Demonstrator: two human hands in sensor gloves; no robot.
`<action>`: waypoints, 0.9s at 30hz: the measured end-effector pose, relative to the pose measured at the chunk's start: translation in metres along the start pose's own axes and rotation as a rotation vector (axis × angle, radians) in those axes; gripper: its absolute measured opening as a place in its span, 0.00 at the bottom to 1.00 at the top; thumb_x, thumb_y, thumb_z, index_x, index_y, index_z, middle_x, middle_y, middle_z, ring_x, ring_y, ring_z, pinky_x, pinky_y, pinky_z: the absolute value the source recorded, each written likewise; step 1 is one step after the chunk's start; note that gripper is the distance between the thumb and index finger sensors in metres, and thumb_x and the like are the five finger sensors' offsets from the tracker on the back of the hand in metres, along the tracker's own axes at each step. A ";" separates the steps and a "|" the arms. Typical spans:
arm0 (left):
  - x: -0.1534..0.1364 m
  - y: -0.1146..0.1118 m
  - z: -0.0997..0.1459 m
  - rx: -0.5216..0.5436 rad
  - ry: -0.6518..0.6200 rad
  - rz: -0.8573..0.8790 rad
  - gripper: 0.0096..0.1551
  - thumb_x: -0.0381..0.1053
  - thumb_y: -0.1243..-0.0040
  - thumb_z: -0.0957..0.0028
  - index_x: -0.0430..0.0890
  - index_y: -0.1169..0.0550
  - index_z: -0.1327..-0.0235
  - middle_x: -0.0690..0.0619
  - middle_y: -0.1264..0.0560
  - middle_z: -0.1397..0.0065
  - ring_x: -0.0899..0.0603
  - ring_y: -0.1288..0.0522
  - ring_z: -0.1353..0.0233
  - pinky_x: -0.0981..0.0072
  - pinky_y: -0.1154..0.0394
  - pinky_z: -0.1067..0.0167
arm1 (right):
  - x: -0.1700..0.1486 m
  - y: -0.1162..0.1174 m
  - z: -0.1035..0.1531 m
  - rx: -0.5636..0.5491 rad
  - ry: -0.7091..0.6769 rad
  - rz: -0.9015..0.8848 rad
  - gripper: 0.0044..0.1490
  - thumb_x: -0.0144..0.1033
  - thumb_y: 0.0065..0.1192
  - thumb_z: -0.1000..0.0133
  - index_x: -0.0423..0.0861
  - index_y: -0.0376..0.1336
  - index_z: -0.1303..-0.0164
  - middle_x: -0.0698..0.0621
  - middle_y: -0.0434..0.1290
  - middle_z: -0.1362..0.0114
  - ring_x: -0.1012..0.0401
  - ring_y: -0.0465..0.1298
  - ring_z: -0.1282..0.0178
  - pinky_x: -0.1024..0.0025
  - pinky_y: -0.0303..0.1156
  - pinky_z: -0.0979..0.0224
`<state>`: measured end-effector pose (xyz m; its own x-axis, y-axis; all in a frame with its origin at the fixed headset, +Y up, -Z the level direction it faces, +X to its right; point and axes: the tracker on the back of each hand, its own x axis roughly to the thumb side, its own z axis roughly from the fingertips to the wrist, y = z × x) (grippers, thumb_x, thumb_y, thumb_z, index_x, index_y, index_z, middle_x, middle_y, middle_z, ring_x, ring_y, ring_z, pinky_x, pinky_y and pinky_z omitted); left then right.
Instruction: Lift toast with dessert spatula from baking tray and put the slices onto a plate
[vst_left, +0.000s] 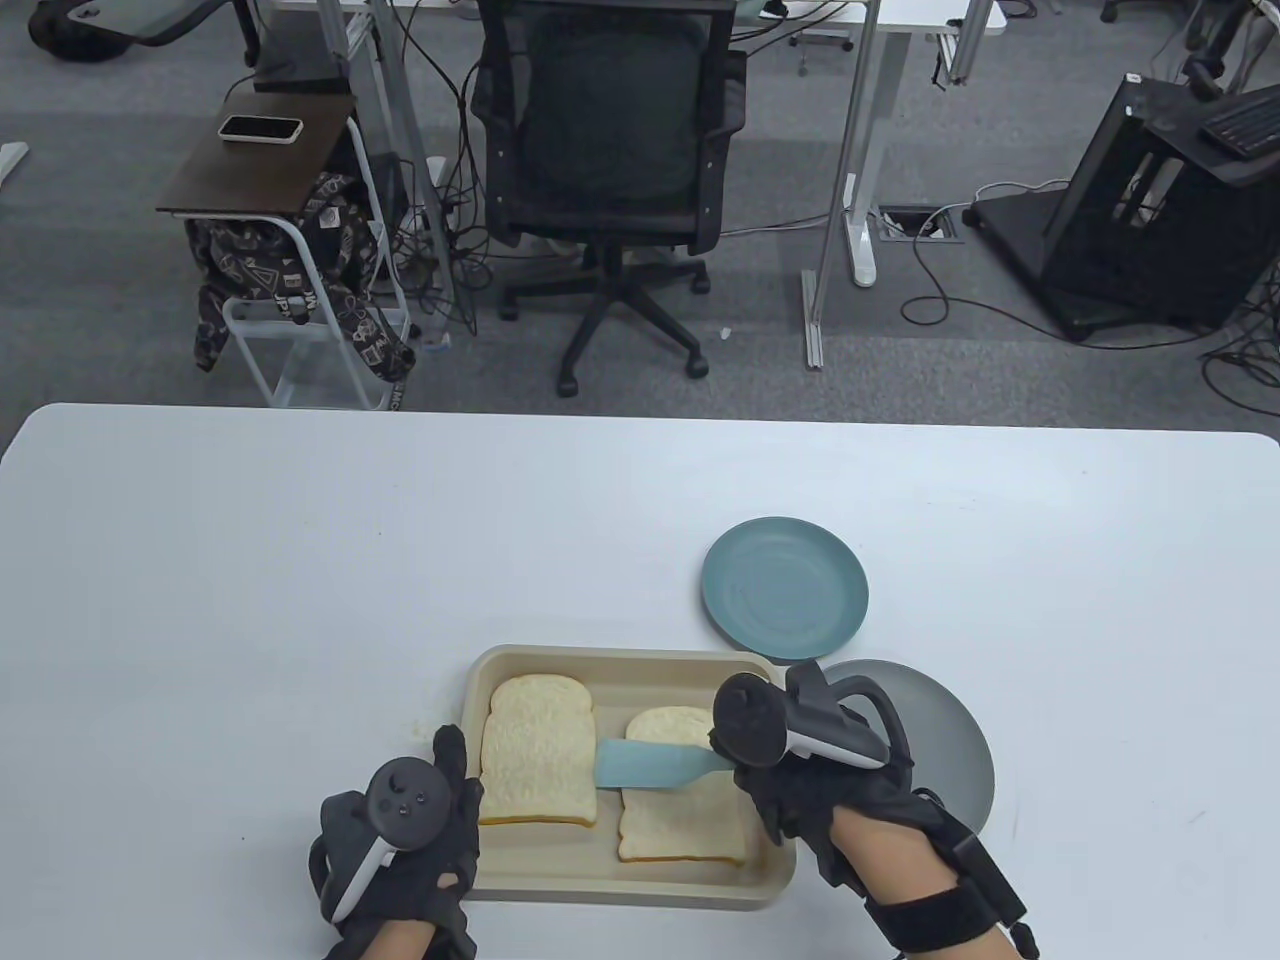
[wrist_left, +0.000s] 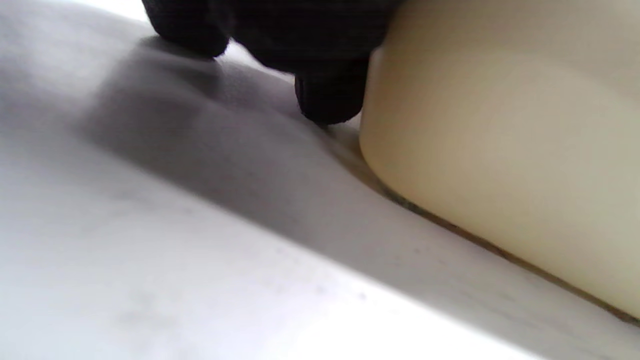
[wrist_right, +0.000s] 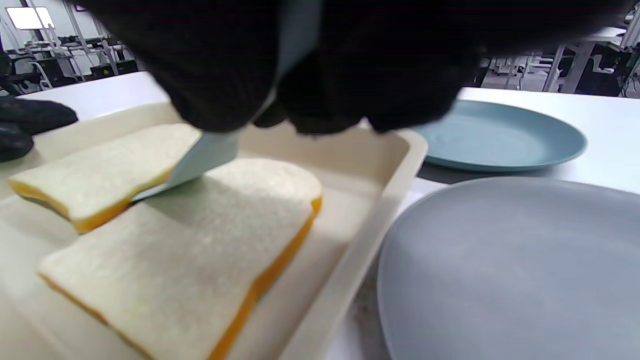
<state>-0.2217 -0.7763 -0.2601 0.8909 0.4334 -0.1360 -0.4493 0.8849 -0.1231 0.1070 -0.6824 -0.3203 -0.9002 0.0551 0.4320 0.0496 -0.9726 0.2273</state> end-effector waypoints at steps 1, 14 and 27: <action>0.000 0.000 0.000 0.000 -0.001 0.001 0.36 0.54 0.50 0.37 0.44 0.43 0.19 0.52 0.19 0.40 0.53 0.18 0.71 0.37 0.34 0.27 | 0.000 0.001 0.001 -0.009 -0.004 -0.003 0.31 0.39 0.70 0.56 0.51 0.71 0.40 0.46 0.81 0.48 0.53 0.82 0.71 0.63 0.81 0.78; 0.000 0.000 0.000 0.000 0.000 0.001 0.35 0.53 0.50 0.37 0.44 0.44 0.19 0.52 0.20 0.40 0.53 0.19 0.71 0.38 0.34 0.26 | 0.005 0.006 -0.012 -0.051 -0.056 -0.003 0.31 0.38 0.70 0.56 0.51 0.71 0.40 0.46 0.81 0.48 0.53 0.82 0.70 0.62 0.81 0.77; 0.000 0.000 0.000 0.002 0.001 0.002 0.36 0.54 0.50 0.37 0.44 0.43 0.19 0.52 0.20 0.40 0.53 0.19 0.71 0.38 0.34 0.27 | 0.045 0.021 -0.024 -0.129 -0.058 -0.037 0.31 0.39 0.69 0.56 0.50 0.71 0.40 0.46 0.82 0.49 0.54 0.82 0.72 0.65 0.81 0.80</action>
<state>-0.2215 -0.7763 -0.2597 0.8899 0.4349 -0.1374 -0.4509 0.8843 -0.1212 0.0568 -0.7060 -0.3172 -0.8735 0.1011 0.4763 -0.0426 -0.9903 0.1321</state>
